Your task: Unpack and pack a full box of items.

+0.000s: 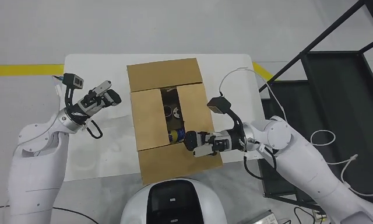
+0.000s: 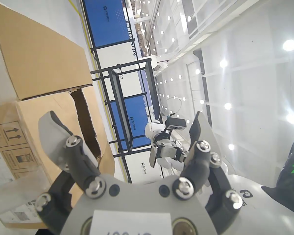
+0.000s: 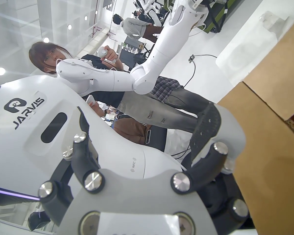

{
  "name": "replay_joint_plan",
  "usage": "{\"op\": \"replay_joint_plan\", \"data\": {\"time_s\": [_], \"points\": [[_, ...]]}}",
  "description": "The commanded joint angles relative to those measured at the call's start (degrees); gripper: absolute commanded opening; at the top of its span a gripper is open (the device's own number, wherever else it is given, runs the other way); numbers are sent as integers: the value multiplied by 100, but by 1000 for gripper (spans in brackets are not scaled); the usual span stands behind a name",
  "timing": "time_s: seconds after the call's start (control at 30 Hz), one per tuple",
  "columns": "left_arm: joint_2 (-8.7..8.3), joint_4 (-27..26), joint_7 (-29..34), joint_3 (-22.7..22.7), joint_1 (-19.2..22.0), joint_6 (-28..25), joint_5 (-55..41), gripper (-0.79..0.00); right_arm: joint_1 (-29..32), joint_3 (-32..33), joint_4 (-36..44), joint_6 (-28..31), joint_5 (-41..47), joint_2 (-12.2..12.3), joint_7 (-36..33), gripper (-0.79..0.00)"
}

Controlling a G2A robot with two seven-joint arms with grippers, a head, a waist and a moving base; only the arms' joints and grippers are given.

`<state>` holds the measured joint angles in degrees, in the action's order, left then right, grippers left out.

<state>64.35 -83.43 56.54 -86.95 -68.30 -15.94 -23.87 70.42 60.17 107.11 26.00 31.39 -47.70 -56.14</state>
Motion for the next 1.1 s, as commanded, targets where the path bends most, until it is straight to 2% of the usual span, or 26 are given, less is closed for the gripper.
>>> {"op": "replay_joint_plan", "data": {"time_s": [0.0, 0.1, 0.33, 0.53, 0.73, 1.07], "points": [[0, 0, 0, 0, 0, 0, 0, 0, -48, -33, -75, -32, 22, -37, 224, 0], [0, 0, 0, 0, 0, 0, 0, 0, -362, -175, -308, -136, -87, -128, 426, 0], [-12, -301, -261, 53, -231, 86, 157, 0, -1172, -736, -892, -824, -1029, -379, 904, 0], [-37, -548, -269, 47, -394, 81, 229, 0, -1626, -1191, -1275, -1152, -1345, -584, 891, 0], [-75, -664, -11, 92, -364, 238, 327, 0, -1720, -1312, -1411, -1189, -1209, -650, 751, 0], [-76, -660, -11, 96, -354, 247, 330, 0, -1720, -1312, -1411, -1189, -1209, -650, 751, 0]]}}
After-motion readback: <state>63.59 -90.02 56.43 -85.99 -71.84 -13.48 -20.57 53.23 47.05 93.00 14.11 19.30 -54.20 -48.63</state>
